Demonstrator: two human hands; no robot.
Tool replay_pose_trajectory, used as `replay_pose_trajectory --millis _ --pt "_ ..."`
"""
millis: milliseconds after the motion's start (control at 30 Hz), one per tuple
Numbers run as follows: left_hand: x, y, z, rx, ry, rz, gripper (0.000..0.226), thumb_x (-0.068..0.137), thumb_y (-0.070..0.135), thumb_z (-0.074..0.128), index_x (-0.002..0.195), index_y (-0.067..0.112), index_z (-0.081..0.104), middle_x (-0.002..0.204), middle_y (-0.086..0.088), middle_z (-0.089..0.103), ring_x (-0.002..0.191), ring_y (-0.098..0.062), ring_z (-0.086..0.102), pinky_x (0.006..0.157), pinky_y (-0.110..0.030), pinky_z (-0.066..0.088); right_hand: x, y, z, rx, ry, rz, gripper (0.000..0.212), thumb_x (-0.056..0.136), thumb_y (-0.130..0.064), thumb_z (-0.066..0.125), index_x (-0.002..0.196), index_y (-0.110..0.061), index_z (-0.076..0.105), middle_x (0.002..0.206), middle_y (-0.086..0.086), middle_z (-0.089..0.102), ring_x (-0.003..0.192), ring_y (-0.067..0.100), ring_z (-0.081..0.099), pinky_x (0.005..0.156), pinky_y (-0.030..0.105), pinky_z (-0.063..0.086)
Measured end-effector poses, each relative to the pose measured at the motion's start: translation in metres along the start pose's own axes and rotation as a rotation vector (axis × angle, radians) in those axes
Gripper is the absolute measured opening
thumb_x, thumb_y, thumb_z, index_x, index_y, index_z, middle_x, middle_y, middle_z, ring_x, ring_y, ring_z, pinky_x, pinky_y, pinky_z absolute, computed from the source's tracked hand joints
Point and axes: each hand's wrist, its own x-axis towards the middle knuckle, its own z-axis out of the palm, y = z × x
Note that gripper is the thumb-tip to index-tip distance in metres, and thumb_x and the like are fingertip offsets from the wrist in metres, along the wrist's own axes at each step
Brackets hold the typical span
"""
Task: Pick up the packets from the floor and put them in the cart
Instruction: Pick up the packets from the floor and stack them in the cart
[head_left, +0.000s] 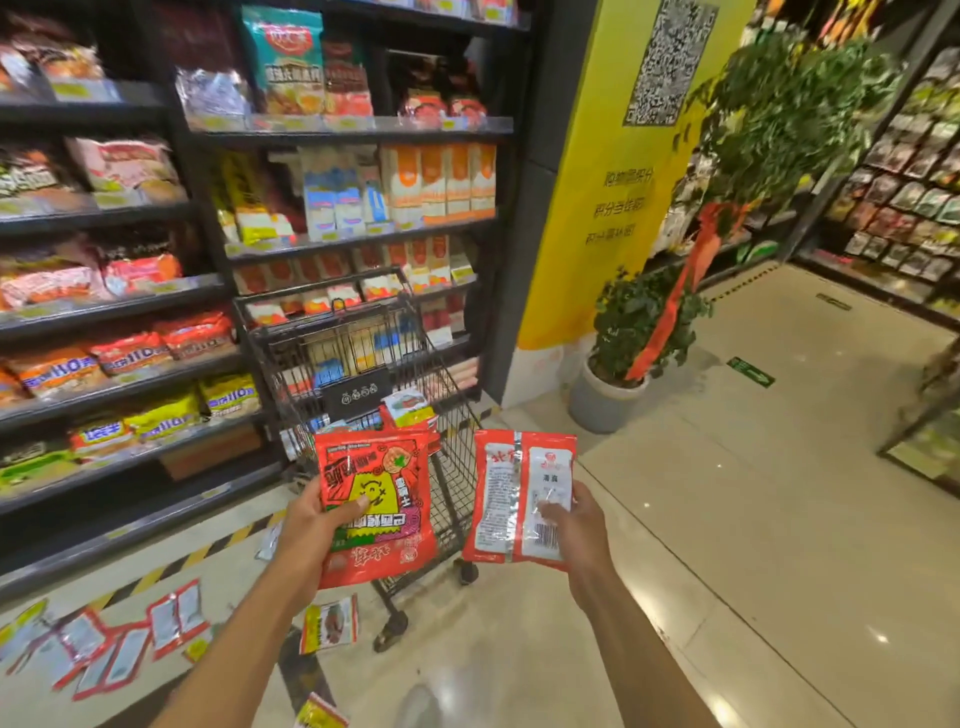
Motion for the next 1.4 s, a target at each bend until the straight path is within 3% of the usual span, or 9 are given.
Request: replay_pose_trajectory --millis 167,433,833,1000,1100,1167,1233,1300,1400 --pt "0.073 -0.006 0.007 -0.038 0.064 -0.031 0.046 0.086 0.006 0.079 0.126 0.024 0.065 0.113 -0.007 0.079 0.101 -0.036 0.076 0.09 -0.06 0.06 0.08 -0.002 0.033 -0.048 -0.039 0.02 0.031 0.094 0.001 0.064 0.116 -0.021 0.066 0.107 0.005 0.08 0.092 0.03 0.079 0.089 0.058 0.062" --pt "0.179 -0.002 0.004 -0.104 0.142 -0.1 0.046 0.085 0.006 0.08 0.126 0.023 0.064 0.112 -0.009 0.079 0.1 -0.036 0.077 0.081 -0.055 0.063 0.202 -0.019 0.104 -0.154 -0.135 0.035 0.029 0.095 -0.003 0.07 0.118 -0.02 0.065 0.11 0.008 0.079 0.093 0.032 0.078 0.088 0.06 0.062" --pt "0.299 -0.003 -0.007 0.0 0.357 -0.221 0.039 0.086 0.009 0.082 0.118 0.026 0.07 0.108 0.0 0.081 0.102 -0.029 0.076 0.096 -0.057 0.058 0.352 -0.027 0.201 -0.25 -0.288 -0.02 0.049 0.095 -0.003 0.073 0.135 -0.023 0.053 0.126 0.011 0.072 0.104 0.032 0.077 0.084 0.058 0.064" --pt "0.373 -0.003 -0.007 0.005 0.526 -0.298 0.033 0.086 0.001 0.08 0.105 0.027 0.071 0.097 0.0 0.08 0.089 -0.026 0.076 0.079 -0.044 0.061 0.44 -0.005 0.254 -0.304 -0.368 -0.097 0.065 0.083 -0.046 0.079 0.139 -0.033 0.049 0.129 0.001 0.07 0.109 0.023 0.075 0.09 0.057 0.062" --pt "0.426 -0.011 -0.011 0.037 0.619 -0.352 0.037 0.086 -0.006 0.077 0.099 0.028 0.068 0.096 -0.002 0.077 0.089 -0.027 0.074 0.063 -0.033 0.059 0.497 0.016 0.292 -0.354 -0.399 -0.169 0.095 0.078 -0.078 0.069 0.146 -0.014 0.047 0.135 0.004 0.063 0.116 0.002 0.068 0.096 0.033 0.06" --pt "0.465 -0.026 -0.02 0.1 0.672 -0.386 0.04 0.086 -0.005 0.078 0.097 0.031 0.066 0.1 -0.004 0.076 0.09 -0.029 0.073 0.065 -0.038 0.064 0.528 0.023 0.323 -0.488 -0.461 -0.216 0.083 0.092 -0.066 0.062 0.151 -0.011 0.044 0.142 0.009 0.058 0.128 0.013 0.061 0.105 0.034 0.053" --pt "0.503 -0.043 -0.03 0.159 0.694 -0.439 0.04 0.085 -0.002 0.079 0.096 0.034 0.063 0.1 0.0 0.075 0.096 -0.03 0.072 0.084 -0.051 0.063 0.561 0.038 0.35 -0.669 -0.516 -0.221 0.059 0.101 -0.029 0.059 0.154 -0.011 0.043 0.146 0.012 0.053 0.133 0.026 0.052 0.111 0.033 0.039" --pt "0.54 -0.063 -0.044 0.182 0.72 -0.502 0.041 0.084 0.002 0.081 0.096 0.035 0.061 0.1 0.0 0.075 0.098 -0.03 0.072 0.091 -0.055 0.06 0.59 0.053 0.375 -0.824 -0.515 -0.24 0.054 0.097 -0.001 0.059 0.149 -0.008 0.049 0.14 0.01 0.054 0.131 0.027 0.051 0.107 0.022 0.03" --pt "0.589 -0.098 -0.069 0.161 0.708 -0.555 0.044 0.081 0.004 0.083 0.1 0.038 0.063 0.101 -0.002 0.077 0.096 -0.03 0.074 0.088 -0.057 0.062 0.627 0.081 0.404 -0.926 -0.503 -0.247 0.046 0.092 0.01 0.059 0.136 -0.003 0.059 0.131 0.023 0.059 0.118 0.04 0.06 0.098 0.023 0.037"
